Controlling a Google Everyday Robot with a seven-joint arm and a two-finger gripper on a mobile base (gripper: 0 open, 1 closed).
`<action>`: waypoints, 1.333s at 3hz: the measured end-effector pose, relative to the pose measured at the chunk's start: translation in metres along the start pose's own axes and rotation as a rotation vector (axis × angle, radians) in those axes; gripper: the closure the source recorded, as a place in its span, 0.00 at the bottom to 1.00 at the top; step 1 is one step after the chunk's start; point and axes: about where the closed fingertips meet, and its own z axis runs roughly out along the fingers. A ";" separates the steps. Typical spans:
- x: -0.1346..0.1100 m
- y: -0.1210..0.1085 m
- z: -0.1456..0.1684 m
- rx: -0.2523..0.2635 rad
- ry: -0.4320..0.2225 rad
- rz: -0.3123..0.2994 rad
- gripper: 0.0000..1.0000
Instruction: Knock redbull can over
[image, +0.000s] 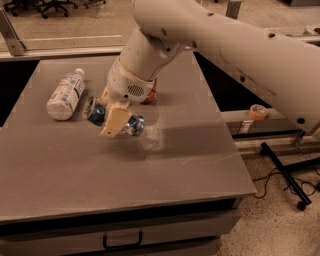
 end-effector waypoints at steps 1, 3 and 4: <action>0.035 0.015 0.005 -0.061 0.243 0.053 0.82; 0.053 0.020 -0.008 -0.001 0.432 0.096 0.35; 0.056 0.022 -0.006 0.013 0.447 0.102 0.12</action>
Offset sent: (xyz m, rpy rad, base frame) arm -0.0042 -0.0667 -0.0273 -0.5206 -0.0758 -0.1316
